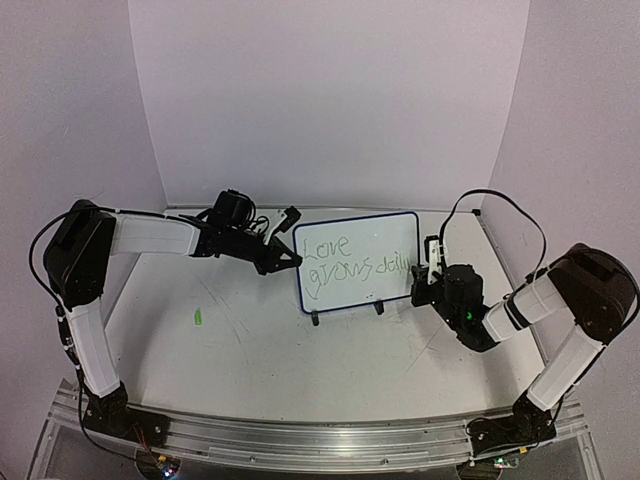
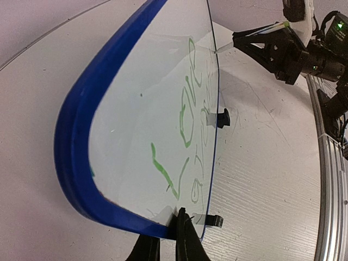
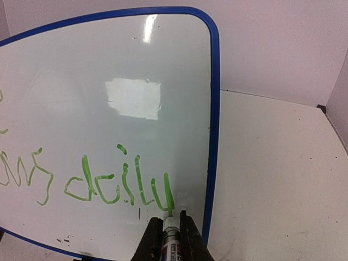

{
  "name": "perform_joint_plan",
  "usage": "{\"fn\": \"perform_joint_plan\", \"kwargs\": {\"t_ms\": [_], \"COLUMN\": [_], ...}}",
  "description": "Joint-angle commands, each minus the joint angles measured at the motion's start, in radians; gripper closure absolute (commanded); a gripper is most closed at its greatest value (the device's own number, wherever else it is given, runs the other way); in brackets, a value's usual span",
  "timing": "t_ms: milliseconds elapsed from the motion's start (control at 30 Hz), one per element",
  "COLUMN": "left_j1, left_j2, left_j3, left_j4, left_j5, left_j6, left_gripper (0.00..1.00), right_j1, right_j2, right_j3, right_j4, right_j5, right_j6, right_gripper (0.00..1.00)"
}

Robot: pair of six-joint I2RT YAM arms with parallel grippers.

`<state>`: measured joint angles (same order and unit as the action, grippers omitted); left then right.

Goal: Write a sentence on the whiteboard

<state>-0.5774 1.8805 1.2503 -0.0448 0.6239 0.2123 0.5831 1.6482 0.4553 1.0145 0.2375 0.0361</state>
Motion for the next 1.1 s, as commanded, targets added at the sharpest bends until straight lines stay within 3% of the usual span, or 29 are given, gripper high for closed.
{"fn": "perform_joint_plan", "kwargs": {"t_ms": [0, 633, 933, 1067], "left_j1": [0.007, 0.007, 0.006, 0.007], "left_j2": [0.050, 0.053, 0.054, 0.051], "left_j3": [-0.042, -0.043, -0.040, -0.040], "left_j4": [-0.176, -0.176, -0.176, -0.176], "left_j5": [-0.202, -0.200, -0.203, -0.204], "left_j6": [0.144, 0.143, 0.143, 0.143], "left_gripper": [1.00, 1.00, 1.00, 1.00], "right_j1": [0.000, 0.064, 0.066, 0.055], "right_j2": [0.001, 0.036, -0.182, -0.188], "right_j3": [-0.005, 0.028, -0.048, -0.067], "right_j4": [-0.008, 0.021, -0.018, -0.045], "right_j5": [-0.014, -0.021, 0.036, 0.075], "right_j6": [0.028, 0.026, 0.032, 0.045], "right_gripper": [1.00, 1.00, 1.00, 1.00]}}
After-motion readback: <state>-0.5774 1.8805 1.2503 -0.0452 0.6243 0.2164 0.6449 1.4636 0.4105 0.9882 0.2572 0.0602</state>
